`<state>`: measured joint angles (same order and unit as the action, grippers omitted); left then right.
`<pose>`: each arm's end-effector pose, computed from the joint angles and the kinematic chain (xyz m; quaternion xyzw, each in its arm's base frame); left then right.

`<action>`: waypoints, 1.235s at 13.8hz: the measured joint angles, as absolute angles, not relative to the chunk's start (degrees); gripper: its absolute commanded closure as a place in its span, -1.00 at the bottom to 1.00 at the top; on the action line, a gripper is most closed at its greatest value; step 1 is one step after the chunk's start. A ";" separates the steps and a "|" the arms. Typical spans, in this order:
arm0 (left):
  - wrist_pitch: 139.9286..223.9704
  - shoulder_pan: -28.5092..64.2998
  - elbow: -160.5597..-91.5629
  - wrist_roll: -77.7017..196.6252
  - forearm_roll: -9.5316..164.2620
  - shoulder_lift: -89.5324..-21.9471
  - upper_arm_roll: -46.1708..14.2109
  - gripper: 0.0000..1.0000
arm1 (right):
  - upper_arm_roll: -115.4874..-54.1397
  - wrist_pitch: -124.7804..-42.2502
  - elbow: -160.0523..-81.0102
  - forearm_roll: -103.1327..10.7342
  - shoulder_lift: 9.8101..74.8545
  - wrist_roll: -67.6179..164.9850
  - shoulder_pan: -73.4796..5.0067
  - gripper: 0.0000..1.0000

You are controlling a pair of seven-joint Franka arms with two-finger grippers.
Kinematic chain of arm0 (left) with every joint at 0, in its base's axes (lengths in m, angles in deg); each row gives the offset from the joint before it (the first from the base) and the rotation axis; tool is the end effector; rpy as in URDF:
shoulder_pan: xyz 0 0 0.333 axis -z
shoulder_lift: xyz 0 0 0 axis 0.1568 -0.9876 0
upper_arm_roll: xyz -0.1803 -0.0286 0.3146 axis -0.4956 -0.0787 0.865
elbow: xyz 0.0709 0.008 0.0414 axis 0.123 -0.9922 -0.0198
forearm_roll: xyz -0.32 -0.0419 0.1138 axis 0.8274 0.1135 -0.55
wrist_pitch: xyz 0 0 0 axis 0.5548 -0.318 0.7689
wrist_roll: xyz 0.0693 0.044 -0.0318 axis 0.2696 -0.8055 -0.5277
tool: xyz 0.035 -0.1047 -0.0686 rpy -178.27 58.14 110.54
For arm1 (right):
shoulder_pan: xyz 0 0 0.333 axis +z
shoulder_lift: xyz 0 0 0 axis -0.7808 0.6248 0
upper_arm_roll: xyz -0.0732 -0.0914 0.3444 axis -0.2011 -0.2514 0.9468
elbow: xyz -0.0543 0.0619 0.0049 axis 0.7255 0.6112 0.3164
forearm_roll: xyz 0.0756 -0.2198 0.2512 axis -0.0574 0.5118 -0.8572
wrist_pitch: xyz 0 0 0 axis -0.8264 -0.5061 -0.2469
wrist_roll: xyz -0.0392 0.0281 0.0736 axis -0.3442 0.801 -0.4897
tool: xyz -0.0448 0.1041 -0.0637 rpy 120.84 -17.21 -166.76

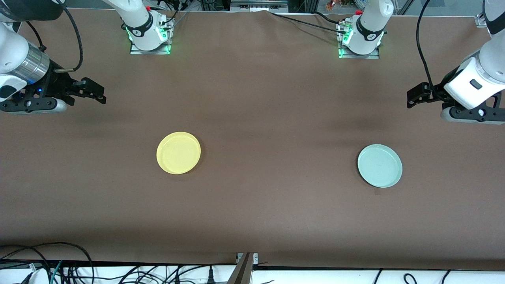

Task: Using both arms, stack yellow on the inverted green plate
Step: 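Reach the right gripper to the yellow plate while the left gripper reaches green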

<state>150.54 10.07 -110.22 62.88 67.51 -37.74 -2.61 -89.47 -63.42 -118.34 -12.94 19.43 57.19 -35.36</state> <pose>0.5359 -0.0497 0.6194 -0.9984 0.0248 0.0503 0.0059 0.5065 0.0605 0.6033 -0.9992 -0.0173 0.0194 0.0294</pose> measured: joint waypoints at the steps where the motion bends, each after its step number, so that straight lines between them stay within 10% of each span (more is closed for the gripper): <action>1: 150.53 10.06 -109.93 62.88 67.51 -38.10 -2.61 -1.00 | -89.47 -63.42 -118.34 -12.93 19.43 57.12 -35.36 -1.00; 11: 149.93 9.91 -110.12 62.88 67.50 -40.59 -2.42 -1.00 | -89.67 -63.36 -118.34 -12.87 19.44 56.24 -35.45 -1.00; 17: 158.03 9.51 -110.27 66.63 63.99 -55.56 -2.24 -1.00 | -89.69 -63.24 -118.33 -12.87 19.55 56.22 -35.47 -1.00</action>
